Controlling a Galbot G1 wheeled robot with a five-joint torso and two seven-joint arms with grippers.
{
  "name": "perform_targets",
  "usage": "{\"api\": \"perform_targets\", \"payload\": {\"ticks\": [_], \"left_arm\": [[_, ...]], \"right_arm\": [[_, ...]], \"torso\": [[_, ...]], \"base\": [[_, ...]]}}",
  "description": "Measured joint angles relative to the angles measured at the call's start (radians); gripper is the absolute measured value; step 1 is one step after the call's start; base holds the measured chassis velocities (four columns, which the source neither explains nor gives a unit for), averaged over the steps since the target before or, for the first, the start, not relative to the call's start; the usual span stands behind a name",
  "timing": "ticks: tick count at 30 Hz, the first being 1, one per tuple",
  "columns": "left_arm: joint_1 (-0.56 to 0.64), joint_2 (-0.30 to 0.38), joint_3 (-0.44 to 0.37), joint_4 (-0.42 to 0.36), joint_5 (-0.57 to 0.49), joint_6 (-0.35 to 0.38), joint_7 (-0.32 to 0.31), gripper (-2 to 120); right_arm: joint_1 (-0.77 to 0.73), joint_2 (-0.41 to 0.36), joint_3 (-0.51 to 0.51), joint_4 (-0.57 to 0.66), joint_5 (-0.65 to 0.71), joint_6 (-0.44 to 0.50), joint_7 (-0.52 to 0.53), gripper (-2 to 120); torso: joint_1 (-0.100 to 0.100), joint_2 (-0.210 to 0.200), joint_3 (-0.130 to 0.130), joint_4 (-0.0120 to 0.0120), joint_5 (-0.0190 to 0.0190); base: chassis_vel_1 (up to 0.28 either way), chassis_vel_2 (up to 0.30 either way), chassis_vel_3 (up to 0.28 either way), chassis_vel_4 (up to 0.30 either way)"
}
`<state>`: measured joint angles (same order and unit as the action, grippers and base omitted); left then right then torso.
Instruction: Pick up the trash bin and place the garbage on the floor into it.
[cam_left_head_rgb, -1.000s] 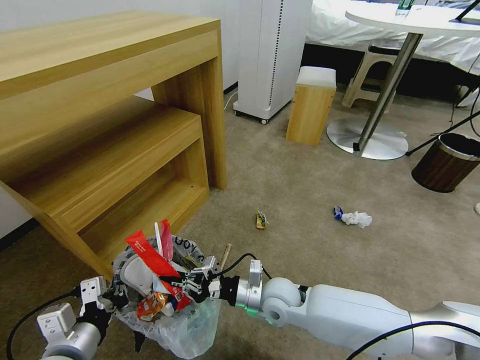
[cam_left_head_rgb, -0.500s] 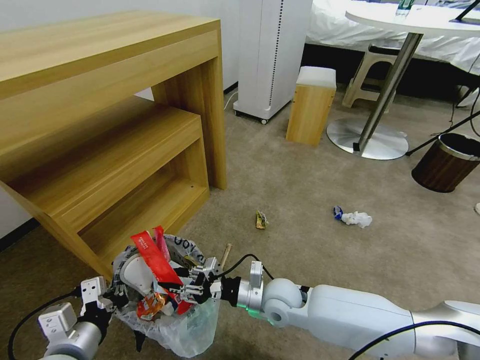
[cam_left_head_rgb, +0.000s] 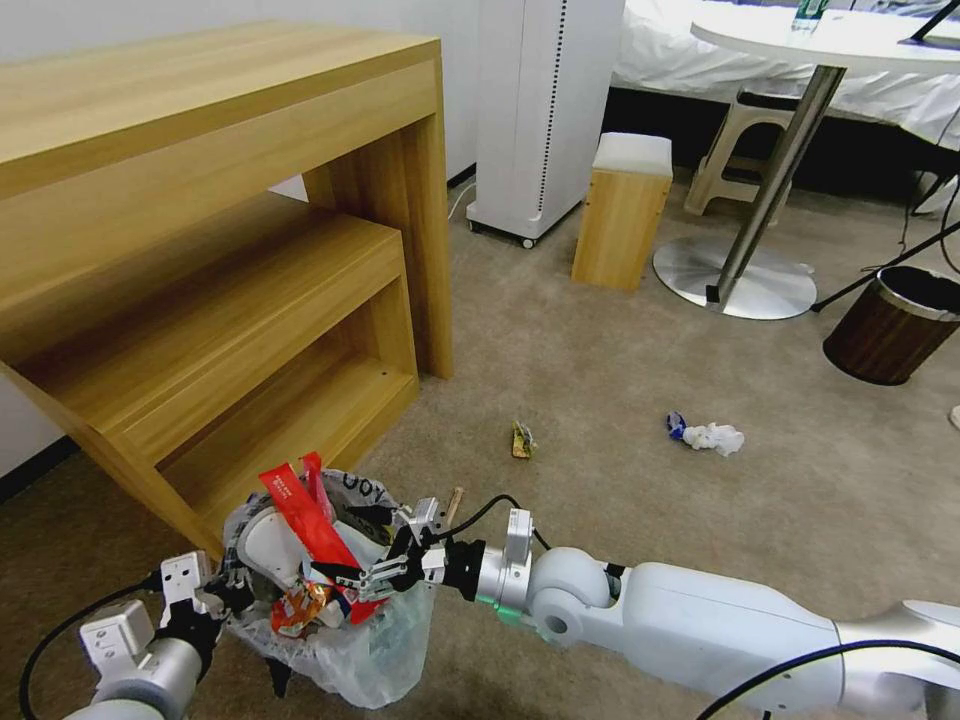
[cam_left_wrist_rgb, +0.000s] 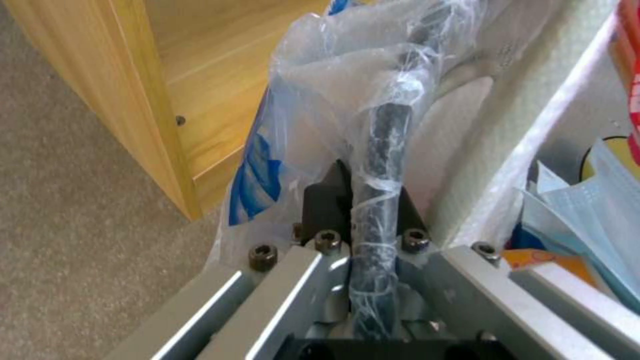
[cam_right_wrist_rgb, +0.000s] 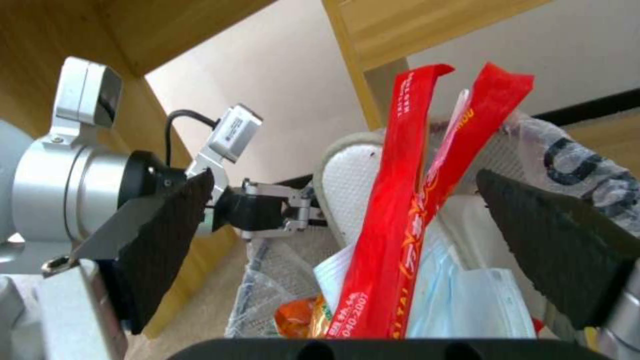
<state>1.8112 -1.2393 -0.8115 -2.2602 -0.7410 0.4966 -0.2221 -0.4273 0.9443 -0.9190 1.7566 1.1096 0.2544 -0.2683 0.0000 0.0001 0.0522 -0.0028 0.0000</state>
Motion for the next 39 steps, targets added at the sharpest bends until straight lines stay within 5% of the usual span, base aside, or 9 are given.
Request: {"api": "perform_targets", "payload": {"ticks": [23, 39], "left_arm": [[0.036, 0.031, -0.059, 0.010, -0.033, 0.016, -0.023, 0], [0.065, 0.049, -0.138, 0.060, -0.067, 0.016, -0.053, 0]], "right_arm": [[-0.094, -0.028, 0.243, 0.034, 0.002, 0.004, 0.021, 100], [-0.133, -0.015, 0.323, -0.018, -0.001, 0.028, 0.001, 100]], "torso": [[0.000, 0.000, 0.000, 0.0001, 0.0000], [0.000, 0.000, 0.000, 0.0001, -0.0001]], "base": [[0.000, 0.000, 0.000, 0.000], [0.000, 0.000, 0.000, 0.000]]}}
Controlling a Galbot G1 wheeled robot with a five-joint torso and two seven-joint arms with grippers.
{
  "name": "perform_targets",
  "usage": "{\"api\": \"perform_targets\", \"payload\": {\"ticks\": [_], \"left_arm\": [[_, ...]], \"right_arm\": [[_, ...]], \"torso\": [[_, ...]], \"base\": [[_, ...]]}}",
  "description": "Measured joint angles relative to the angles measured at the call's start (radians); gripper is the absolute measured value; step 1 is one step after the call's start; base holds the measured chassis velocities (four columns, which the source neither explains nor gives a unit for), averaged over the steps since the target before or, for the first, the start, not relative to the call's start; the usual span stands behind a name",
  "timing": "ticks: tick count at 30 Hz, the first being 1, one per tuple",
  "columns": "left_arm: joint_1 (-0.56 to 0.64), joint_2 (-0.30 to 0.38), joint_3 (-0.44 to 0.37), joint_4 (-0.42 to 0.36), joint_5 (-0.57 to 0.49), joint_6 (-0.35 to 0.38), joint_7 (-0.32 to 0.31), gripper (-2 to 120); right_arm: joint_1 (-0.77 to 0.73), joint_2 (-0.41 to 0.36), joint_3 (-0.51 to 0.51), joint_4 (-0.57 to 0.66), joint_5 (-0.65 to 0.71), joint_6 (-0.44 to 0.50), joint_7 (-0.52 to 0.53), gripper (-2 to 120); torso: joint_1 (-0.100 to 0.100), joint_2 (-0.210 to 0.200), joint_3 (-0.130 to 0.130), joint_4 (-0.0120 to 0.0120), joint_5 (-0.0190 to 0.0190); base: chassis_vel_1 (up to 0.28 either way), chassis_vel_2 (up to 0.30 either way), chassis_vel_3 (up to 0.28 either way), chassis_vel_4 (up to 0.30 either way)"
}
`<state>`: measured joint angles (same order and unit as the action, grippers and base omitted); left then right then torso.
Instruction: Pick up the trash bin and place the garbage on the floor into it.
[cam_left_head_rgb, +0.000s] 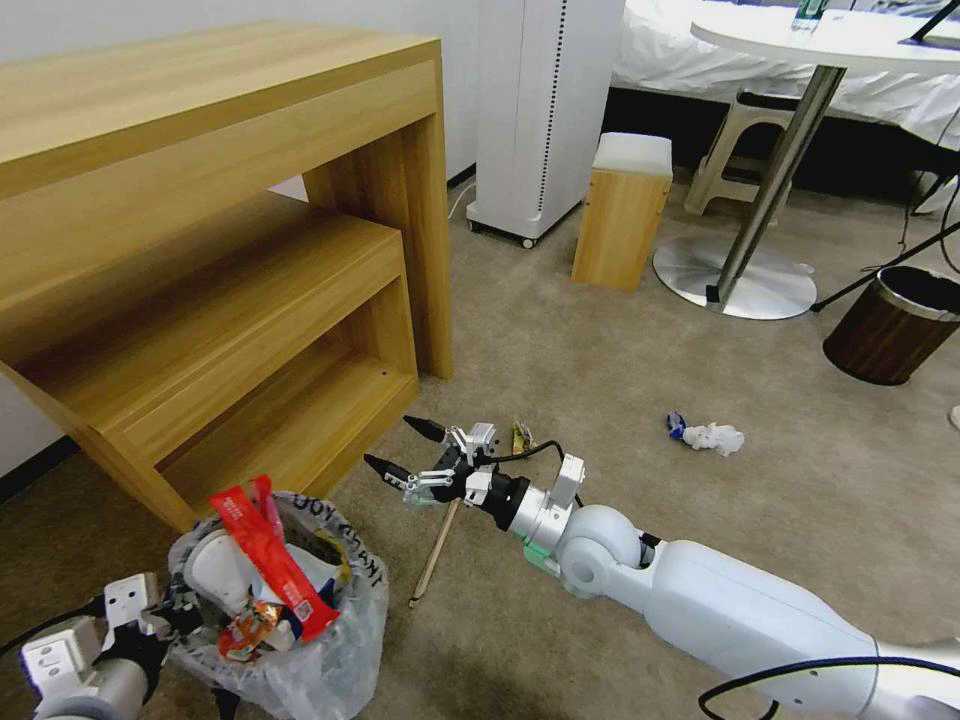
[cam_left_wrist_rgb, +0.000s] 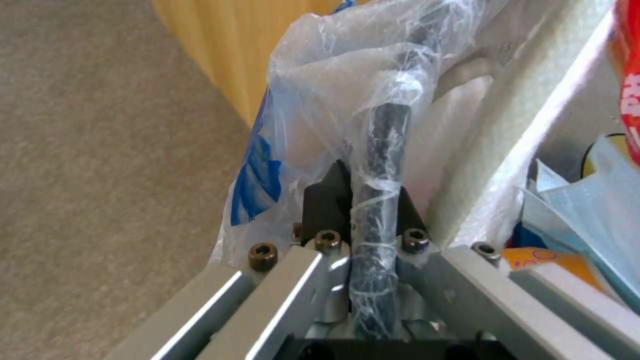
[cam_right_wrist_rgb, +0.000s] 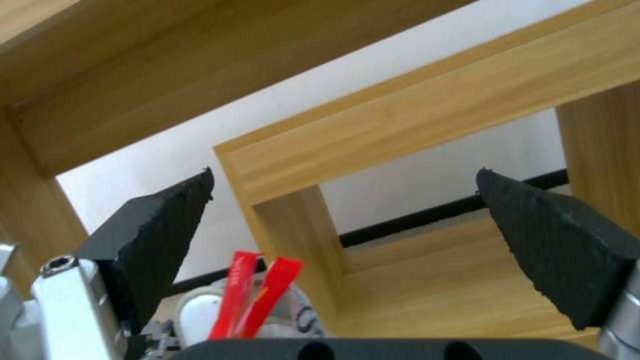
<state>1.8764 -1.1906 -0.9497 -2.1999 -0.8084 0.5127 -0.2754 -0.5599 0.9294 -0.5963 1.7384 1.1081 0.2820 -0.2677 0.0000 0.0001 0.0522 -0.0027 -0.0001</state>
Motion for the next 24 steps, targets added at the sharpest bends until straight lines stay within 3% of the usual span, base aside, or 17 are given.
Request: {"api": "perform_targets", "payload": {"ticks": [6, 24], "left_arm": [[0.012, 0.008, -0.030, 0.008, -0.024, -0.005, -0.003, 0], [0.028, 0.007, -0.005, -0.032, -0.025, -0.002, -0.011, 0]], "right_arm": [[-0.027, 0.006, 0.026, -0.013, -0.006, 0.004, -0.004, 100], [-0.048, 0.002, 0.050, -0.050, 0.000, -0.007, 0.032, 100]], "torso": [[0.000, 0.000, 0.000, 0.0000, 0.0000], [0.000, 0.000, 0.000, 0.0000, 0.0002]], "base": [[0.000, 0.000, 0.000, 0.000], [0.000, 0.000, 0.000, 0.000]]}}
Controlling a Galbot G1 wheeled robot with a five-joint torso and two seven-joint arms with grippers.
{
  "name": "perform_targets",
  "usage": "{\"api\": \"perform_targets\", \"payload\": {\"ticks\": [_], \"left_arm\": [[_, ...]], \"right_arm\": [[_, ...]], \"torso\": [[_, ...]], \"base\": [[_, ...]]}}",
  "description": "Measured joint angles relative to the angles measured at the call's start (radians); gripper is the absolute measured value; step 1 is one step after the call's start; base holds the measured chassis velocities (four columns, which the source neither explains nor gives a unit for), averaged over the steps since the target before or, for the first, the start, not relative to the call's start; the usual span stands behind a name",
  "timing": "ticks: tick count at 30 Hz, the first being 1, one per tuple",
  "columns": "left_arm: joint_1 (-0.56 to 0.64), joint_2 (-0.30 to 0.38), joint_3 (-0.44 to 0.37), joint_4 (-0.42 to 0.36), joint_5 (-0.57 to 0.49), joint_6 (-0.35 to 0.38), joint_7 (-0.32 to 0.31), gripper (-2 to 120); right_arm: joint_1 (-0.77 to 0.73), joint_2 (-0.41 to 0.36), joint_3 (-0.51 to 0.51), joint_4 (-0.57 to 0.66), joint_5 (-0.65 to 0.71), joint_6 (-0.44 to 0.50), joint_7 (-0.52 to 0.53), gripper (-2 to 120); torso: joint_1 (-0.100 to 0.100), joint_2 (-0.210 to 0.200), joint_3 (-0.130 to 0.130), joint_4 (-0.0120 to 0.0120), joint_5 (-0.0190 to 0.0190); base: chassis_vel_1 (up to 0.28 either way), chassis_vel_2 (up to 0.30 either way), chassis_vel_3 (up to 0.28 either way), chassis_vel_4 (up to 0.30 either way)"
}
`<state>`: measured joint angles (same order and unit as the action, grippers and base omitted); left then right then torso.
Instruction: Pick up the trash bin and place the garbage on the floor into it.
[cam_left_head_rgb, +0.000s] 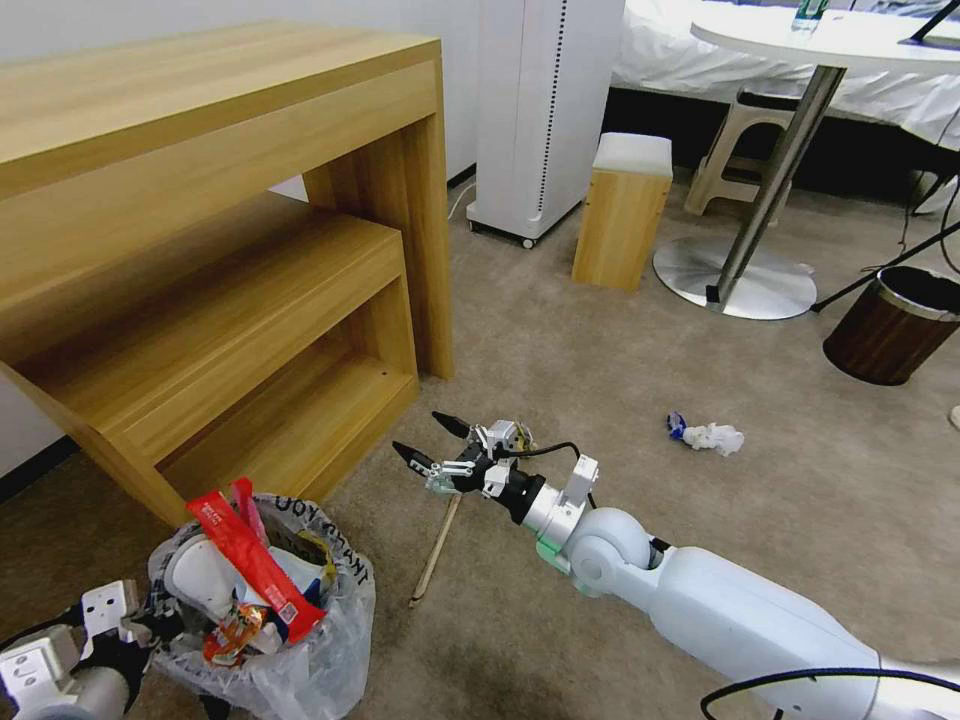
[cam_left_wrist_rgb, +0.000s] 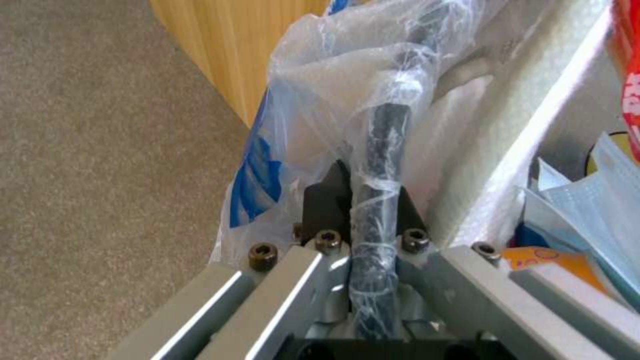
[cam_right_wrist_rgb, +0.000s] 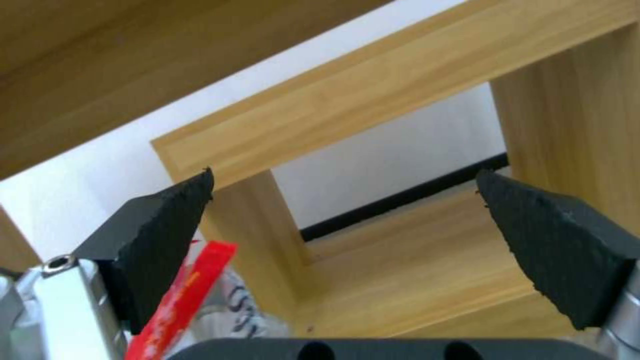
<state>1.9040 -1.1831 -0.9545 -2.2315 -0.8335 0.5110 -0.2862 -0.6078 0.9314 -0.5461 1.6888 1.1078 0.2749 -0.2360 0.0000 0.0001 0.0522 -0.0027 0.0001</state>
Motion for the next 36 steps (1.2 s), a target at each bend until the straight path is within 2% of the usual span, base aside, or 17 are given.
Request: {"api": "perform_targets", "payload": {"ticks": [10, 18, 22, 25, 26, 28, 29, 32, 33, 35, 36], "left_arm": [[0.028, 0.015, -0.006, -0.036, -0.008, 0.013, -0.005, 0], [0.046, 0.023, -0.009, -0.057, -0.020, 0.025, -0.009, 0], [0.045, 0.024, -0.005, -0.057, -0.021, 0.026, -0.011, 0], [0.044, 0.025, -0.004, -0.065, -0.023, 0.027, -0.013, 0], [0.044, 0.025, -0.004, -0.065, -0.023, 0.027, -0.013, 0], [0.042, 0.024, -0.002, -0.068, -0.024, 0.027, -0.014, 0], [0.042, 0.024, -0.002, -0.068, -0.024, 0.027, -0.014, 0], [0.041, 0.018, 0.004, -0.068, -0.023, 0.027, -0.015, 0], [0.041, 0.018, 0.004, -0.068, -0.023, 0.027, -0.015, 0], [0.040, 0.016, 0.007, -0.067, -0.021, 0.027, -0.015, 0], [0.040, 0.016, 0.007, -0.067, -0.021, 0.027, -0.015, 0]], "right_arm": [[-0.017, 0.010, 0.016, -0.013, 0.020, -0.046, 0.063, 100], [-0.065, 0.033, 0.036, -0.046, 0.046, -0.096, 0.173, 100], [-0.097, 0.047, 0.055, -0.051, 0.055, -0.133, 0.251, 100], [-0.136, 0.063, 0.074, -0.051, 0.064, -0.194, 0.351, 100], [-0.136, 0.063, 0.074, -0.051, 0.064, -0.194, 0.351, 100], [-0.151, 0.083, 0.081, -0.056, 0.078, -0.243, 0.439, 100], [-0.151, 0.083, 0.081, -0.056, 0.078, -0.243, 0.439, 100], [-0.151, 0.137, 0.083, -0.067, 0.116, -0.322, 0.609, 100], [-0.151, 0.137, 0.083, -0.067, 0.116, -0.322, 0.609, 100], [-0.140, 0.183, 0.079, -0.078, 0.136, -0.358, 0.701, 100], [-0.140, 0.183, 0.079, -0.078, 0.136, -0.358, 0.701, 100]], "torso": [[0.000, 0.000, 0.000, 0.0000, 0.0000], [0.000, 0.000, 0.000, 0.0000, -0.0001], [0.000, 0.000, 0.000, 0.0000, -0.0002], [0.000, 0.000, 0.000, -0.0001, -0.0002], [0.000, 0.000, 0.000, -0.0001, -0.0002], [0.000, 0.000, 0.000, -0.0003, -0.0002], [0.000, 0.000, 0.000, -0.0003, -0.0002], [0.000, 0.000, 0.000, 0.0000, -0.0002], [0.000, 0.000, 0.000, 0.0000, -0.0002], [0.000, 0.000, 0.000, -0.0001, -0.0003], [0.000, 0.000, 0.000, -0.0001, -0.0003]], "base": [[0.000, 0.000, 0.000, 0.000], [0.000, 0.000, 0.000, 0.000], [0.000, 0.000, 0.000, 0.000], [0.000, 0.000, 0.000, 0.000], [0.000, 0.000, 0.000, 0.000], [0.000, 0.000, 0.000, 0.000], [0.000, 0.000, 0.000, 0.000], [0.000, 0.000, 0.000, 0.000], [0.000, 0.000, 0.000, 0.000], [0.000, 0.000, 0.000, 0.000], [0.000, 0.000, 0.000, 0.000]]}}
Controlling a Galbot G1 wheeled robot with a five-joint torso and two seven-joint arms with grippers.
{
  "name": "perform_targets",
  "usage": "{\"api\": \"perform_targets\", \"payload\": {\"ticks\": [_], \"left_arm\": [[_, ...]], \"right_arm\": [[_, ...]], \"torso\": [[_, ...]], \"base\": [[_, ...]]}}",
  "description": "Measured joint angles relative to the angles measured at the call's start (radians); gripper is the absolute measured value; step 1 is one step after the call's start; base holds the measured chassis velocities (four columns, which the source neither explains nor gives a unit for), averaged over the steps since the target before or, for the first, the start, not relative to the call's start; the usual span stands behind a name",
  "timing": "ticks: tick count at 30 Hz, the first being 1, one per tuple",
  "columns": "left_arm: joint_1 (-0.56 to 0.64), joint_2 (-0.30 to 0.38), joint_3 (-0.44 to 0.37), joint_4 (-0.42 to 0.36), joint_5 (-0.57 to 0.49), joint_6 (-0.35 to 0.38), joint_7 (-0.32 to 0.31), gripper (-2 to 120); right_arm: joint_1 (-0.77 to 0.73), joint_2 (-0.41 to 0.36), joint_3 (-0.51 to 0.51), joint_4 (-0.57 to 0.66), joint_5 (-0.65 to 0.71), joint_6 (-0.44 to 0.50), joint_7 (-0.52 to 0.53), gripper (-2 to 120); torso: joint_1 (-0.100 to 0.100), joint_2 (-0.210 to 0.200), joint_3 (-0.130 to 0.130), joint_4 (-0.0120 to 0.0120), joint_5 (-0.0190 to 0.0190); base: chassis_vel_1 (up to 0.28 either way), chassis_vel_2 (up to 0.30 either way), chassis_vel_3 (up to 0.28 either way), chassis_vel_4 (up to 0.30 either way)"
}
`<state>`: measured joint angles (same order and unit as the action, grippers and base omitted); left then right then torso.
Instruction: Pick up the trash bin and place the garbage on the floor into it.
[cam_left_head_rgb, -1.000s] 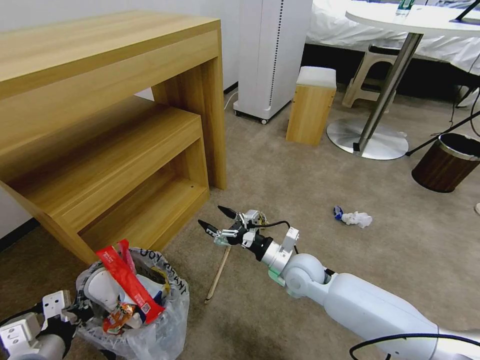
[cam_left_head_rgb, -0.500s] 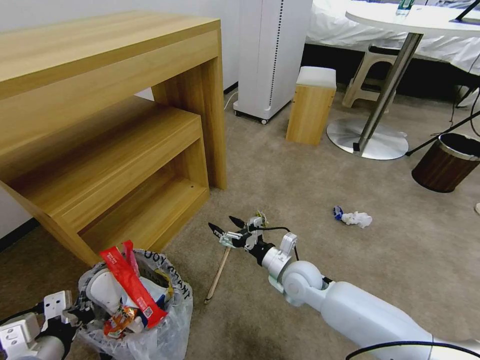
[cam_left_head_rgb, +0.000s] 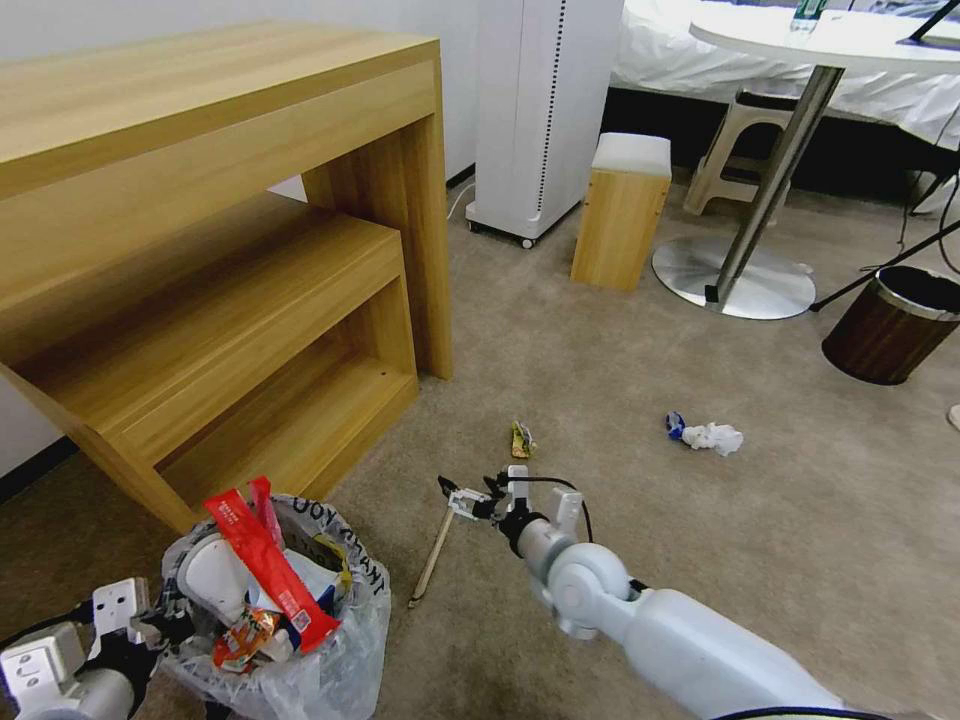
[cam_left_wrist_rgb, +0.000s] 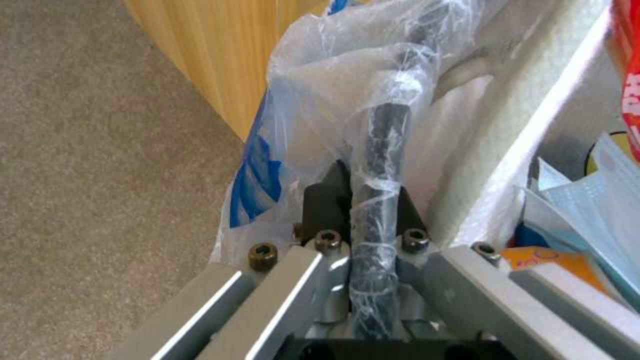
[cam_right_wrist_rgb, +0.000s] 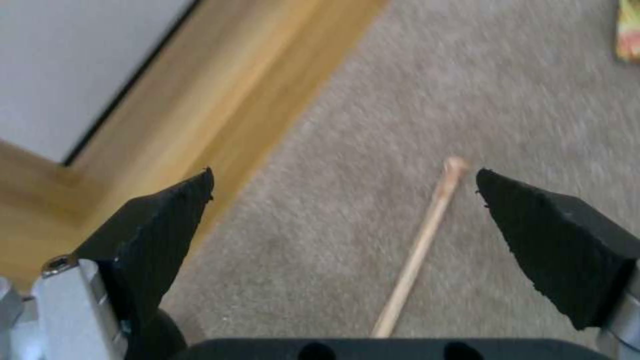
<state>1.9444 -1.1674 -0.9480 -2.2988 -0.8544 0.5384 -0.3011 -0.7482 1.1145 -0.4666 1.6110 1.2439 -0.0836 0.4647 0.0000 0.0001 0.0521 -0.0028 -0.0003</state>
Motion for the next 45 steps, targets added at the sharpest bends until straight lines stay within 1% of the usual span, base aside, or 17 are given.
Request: {"api": "perform_targets", "payload": {"ticks": [1, 3, 4, 8, 12, 18, 21, 29, 33, 41, 45], "left_arm": [[-0.001, -0.001, 0.001, 0.000, 0.000, 0.000, 0.000, 0], [-0.001, -0.001, 0.001, -0.002, 0.001, -0.001, 0.000, 0], [-0.001, -0.001, 0.001, -0.002, 0.001, -0.001, 0.000, 0], [0.000, -0.002, 0.001, -0.003, 0.001, -0.002, 0.000, 0], [-0.002, -0.002, 0.005, 0.000, 0.002, -0.002, 0.000, 0], [-0.008, 0.001, 0.010, 0.005, 0.002, -0.002, -0.001, 0], [-0.012, 0.002, 0.014, 0.007, 0.002, -0.002, -0.002, 0], [-0.013, -0.005, 0.018, 0.000, 0.000, -0.005, -0.002, 0], [-0.014, -0.008, 0.019, -0.003, 0.000, -0.005, -0.002, 0], [-0.018, -0.010, 0.024, -0.004, 0.001, -0.010, -0.002, 0], [-0.020, -0.009, 0.026, -0.004, 0.001, -0.013, -0.002, 0]], "right_arm": [[0.011, 0.040, -0.004, -0.018, 0.015, -0.016, 0.059, 100], [0.025, 0.090, -0.010, -0.054, 0.013, -0.021, 0.113, 100], [0.025, 0.090, -0.010, -0.054, 0.013, -0.021, 0.113, 100], [0.030, 0.142, -0.011, -0.107, 0.002, -0.057, 0.201, 100], [0.015, 0.166, 0.003, -0.147, -0.015, -0.068, 0.234, 100], [-0.002, 0.181, 0.026, -0.182, -0.026, -0.099, 0.248, 100], [-0.002, 0.196, 0.030, -0.218, -0.035, -0.109, 0.244, 100], [0.010, 0.262, 0.002, -0.333, -0.078, -0.109, 0.237, 100], [0.016, 0.271, -0.005, -0.355, -0.086, -0.110, 0.237, 100], [0.053, 0.309, -0.026, -0.472, -0.107, -0.116, 0.235, 100], [0.064, 0.325, -0.030, -0.507, -0.120, -0.116, 0.221, 99]], "torso": [[0.000, 0.000, 0.000, 0.0001, 0.0001], [0.000, 0.000, 0.000, 0.0005, 0.0001], [0.000, 0.000, 0.000, 0.0005, 0.0001], [0.000, 0.000, 0.000, -0.0001, 0.0001], [0.000, 0.000, 0.000, 0.0001, 0.0001], [0.000, 0.000, 0.000, 0.0000, 0.0001], [0.000, 0.000, 0.000, -0.0001, 0.0001], [0.000, 0.000, 0.000, 0.0002, 0.0002], [0.000, 0.000, 0.000, 0.0001, 0.0003], [0.000, 0.000, 0.000, 0.0001, 0.0002], [0.000, 0.000, 0.000, 0.0001, 0.0002]], "base": [[0.000, 0.000, 0.000, 0.000], [0.000, 0.000, 0.000, 0.000], [0.000, 0.000, 0.000, 0.000], [0.000, 0.000, 0.000, 0.000], [0.000, 0.000, 0.000, 0.000], [0.000, 0.000, 0.000, 0.000], [0.000, 0.000, 0.000, 0.000], [0.000, 0.000, 0.000, 0.000], [0.000, 0.000, 0.000, 0.000], [0.000, 0.000, 0.000, 0.000], [0.000, 0.000, 0.000, 0.000]]}}
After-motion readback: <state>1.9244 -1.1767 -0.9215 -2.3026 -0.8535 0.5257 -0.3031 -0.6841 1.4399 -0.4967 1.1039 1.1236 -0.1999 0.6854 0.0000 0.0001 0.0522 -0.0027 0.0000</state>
